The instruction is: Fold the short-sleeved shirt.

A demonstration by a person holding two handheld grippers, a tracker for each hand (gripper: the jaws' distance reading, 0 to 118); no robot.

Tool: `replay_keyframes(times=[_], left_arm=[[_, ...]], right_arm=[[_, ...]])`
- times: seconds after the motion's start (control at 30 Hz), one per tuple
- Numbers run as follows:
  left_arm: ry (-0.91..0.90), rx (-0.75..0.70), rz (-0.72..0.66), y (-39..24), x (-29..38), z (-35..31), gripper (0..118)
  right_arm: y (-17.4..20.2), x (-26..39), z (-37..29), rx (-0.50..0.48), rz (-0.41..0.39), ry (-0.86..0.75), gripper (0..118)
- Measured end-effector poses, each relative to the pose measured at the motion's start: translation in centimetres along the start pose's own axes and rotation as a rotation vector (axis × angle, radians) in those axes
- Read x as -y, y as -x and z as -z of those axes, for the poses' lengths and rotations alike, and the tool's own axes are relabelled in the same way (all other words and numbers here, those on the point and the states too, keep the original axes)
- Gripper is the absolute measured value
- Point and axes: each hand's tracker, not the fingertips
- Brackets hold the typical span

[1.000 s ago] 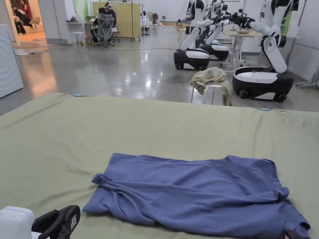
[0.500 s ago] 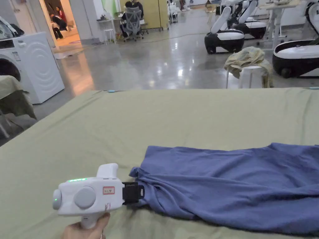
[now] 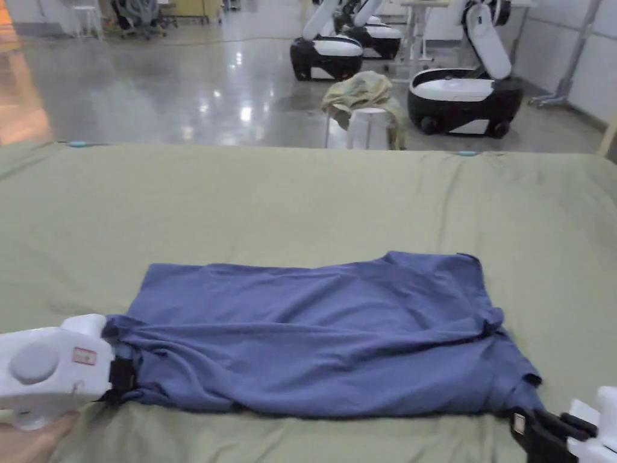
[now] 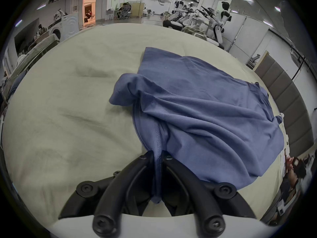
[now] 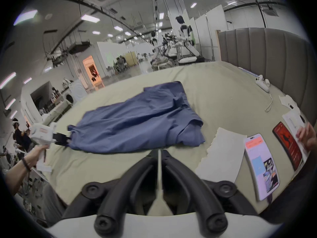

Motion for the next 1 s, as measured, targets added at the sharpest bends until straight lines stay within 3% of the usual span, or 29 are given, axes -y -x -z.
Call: replay_keyframes(times=[0.03,0.1,0.23,0.3,0.33,0.37,0.4,0.47,0.5,0.6,0.73,0.87,1.0], left_arm=[[-0.002,0.003,-0.002,-0.1,0.0,0.1,8],[-0.009,0.001,0.0,-0.2,0.5,-0.7,8],[-0.016,0.004,0.005,-0.3,1.0,-1.2,8],[-0.016,0.006,0.007,-0.4,1.0,-1.2,8],[-0.016,0.008,0.004,0.5,0.6,-0.9,8],[-0.015,0.01,0.002,0.6,0.7,-0.9,8],[-0.017,0.012,0.003,0.6,0.7,-0.9,8],[-0.028,0.016,0.013,0.6,1.1,-1.2,8],[-0.034,0.022,0.02,0.7,1.3,-1.4,8],[-0.087,0.059,0.033,1.2,1.6,-3.3,7],[-0.211,0.131,-0.021,2.7,1.8,-8.4,6],[-0.297,0.163,-0.001,3.7,4.2,-13.6,6],[-0.26,0.184,-0.009,4.7,9.1,-16.6,6]], right_arm=[[-0.5,-0.9,1.3,-0.01,0.035,0.03,14],[-1.8,-2.4,4.3,-0.074,0.126,0.067,49],[-3.0,-3.7,9.5,0.015,0.221,0.127,74],[-3.0,-3.4,11.9,0.067,0.201,0.24,73],[-2.8,-3.0,12.5,0.048,0.186,0.248,71],[-2.0,-2.9,11.9,0.066,0.113,0.189,68],[-1.5,-3.0,11.8,0.077,0.081,0.207,57],[-1.3,-3.2,12.3,-0.008,0.124,0.223,18],[-1.1,-3.3,12.4,0.046,0.099,0.23,17],[-0.8,-3.9,10.7,0.047,0.028,0.182,16],[-0.4,-5.0,5.3,0.055,0.049,0.02,15],[-0.2,-3.9,0.8,0.055,0.018,0.011,15],[-0.4,-0.6,-3.3,0.049,0.032,0.023,15]])
